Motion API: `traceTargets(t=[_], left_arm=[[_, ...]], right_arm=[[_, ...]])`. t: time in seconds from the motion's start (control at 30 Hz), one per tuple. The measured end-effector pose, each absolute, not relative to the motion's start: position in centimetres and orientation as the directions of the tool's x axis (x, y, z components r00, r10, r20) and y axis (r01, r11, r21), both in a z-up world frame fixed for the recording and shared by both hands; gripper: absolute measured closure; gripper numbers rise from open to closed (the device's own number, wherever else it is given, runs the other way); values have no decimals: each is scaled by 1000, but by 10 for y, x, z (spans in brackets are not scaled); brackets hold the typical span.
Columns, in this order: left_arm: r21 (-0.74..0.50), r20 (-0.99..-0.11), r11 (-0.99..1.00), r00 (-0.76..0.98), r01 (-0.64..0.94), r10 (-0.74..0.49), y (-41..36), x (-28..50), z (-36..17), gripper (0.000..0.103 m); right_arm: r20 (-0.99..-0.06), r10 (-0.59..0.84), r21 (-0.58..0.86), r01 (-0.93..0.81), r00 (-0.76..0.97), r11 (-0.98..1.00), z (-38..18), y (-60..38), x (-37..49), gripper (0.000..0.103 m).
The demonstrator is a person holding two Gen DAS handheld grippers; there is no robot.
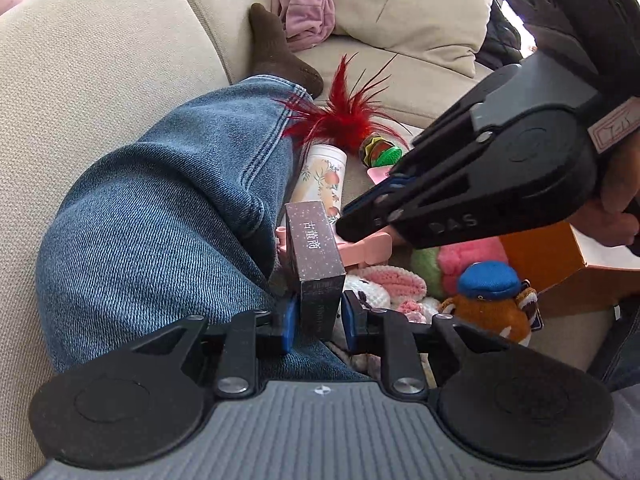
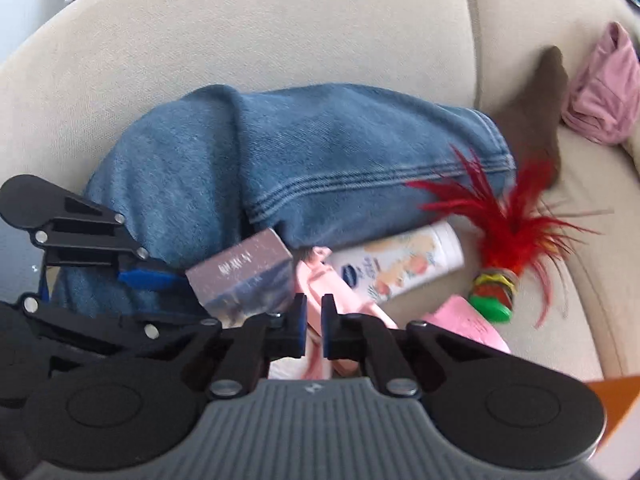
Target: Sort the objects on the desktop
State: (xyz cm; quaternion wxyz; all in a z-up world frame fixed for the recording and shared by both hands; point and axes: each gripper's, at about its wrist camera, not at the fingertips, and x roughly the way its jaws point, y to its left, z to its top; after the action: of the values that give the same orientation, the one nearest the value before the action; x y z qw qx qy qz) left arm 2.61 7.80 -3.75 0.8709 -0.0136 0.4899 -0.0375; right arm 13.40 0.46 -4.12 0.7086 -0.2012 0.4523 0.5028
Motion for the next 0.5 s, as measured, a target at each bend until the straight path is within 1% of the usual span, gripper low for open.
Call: traceTargets(t=[0.07, 0.1, 0.17, 0.2, 0.37, 0.5], left_arm=[[-74, -850, 996, 518, 57, -93, 81, 27, -34, 75], [-86, -846, 995, 523, 59, -105, 83, 28, -31, 71], [-117, -836, 991, 532, 67, -135, 89, 28, -23, 58], [-133, -830, 989, 537, 70, -150, 92, 29, -19, 44], [-188, -832, 981, 524, 42, -182, 113, 39, -5, 43], [-275, -852, 961, 474, -39, -225, 129, 56, -6, 43]], right_arm=[[-831, 552, 184, -902, 70, 391, -41, 10, 132, 99], [-830, 554, 176, -908, 71, 380, -41, 12, 130, 99], [-834, 547, 161, -915, 75, 370, -42, 15, 128, 99], [-835, 546, 163, -915, 72, 369, -43, 16, 129, 99], [-828, 560, 221, -900, 30, 376, -48, 12, 134, 100], [-825, 566, 240, -901, 8, 362, -58, 11, 134, 100]])
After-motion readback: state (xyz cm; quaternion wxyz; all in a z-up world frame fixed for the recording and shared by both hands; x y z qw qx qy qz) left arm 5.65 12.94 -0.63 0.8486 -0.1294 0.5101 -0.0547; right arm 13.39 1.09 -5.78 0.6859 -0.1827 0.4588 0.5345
